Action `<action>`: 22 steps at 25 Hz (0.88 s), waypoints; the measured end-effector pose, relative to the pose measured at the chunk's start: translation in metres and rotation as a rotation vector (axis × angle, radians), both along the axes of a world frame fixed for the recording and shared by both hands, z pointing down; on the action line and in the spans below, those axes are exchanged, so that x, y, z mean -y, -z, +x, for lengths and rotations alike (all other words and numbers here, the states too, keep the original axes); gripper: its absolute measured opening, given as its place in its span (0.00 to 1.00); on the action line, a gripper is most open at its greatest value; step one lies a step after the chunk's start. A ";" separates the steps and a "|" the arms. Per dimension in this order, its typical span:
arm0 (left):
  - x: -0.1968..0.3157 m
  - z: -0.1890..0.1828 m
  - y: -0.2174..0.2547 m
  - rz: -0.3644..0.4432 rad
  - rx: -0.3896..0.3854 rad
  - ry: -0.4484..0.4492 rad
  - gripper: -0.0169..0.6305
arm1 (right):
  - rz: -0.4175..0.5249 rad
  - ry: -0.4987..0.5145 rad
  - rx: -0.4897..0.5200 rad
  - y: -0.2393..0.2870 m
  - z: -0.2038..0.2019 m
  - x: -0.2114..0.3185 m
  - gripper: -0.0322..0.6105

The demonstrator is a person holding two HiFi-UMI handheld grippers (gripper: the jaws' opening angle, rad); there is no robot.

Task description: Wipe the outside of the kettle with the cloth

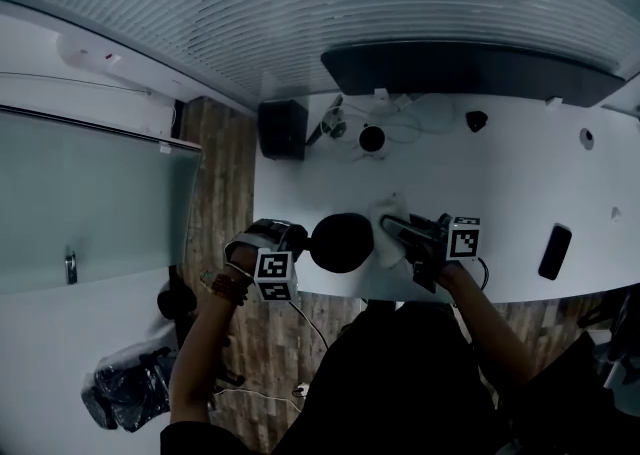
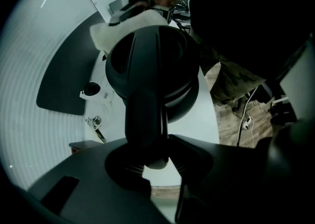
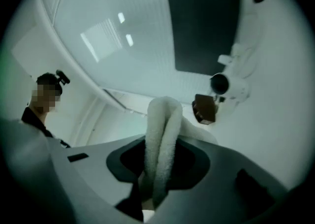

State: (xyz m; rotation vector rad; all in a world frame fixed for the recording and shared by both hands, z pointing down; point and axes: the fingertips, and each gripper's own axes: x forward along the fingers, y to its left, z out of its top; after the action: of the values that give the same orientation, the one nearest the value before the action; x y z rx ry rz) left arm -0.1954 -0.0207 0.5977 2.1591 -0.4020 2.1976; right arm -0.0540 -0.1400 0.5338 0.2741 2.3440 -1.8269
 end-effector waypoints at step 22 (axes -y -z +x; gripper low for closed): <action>0.039 0.011 -0.001 -0.048 -0.055 -0.240 0.21 | -0.220 -0.101 -0.271 -0.119 -0.015 0.018 0.20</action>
State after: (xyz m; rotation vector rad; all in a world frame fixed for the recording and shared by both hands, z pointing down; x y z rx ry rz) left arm -0.1845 -0.0601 0.5991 2.3454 -0.0893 2.2281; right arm -0.0693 -0.1582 0.6531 -0.1252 2.2388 -2.1640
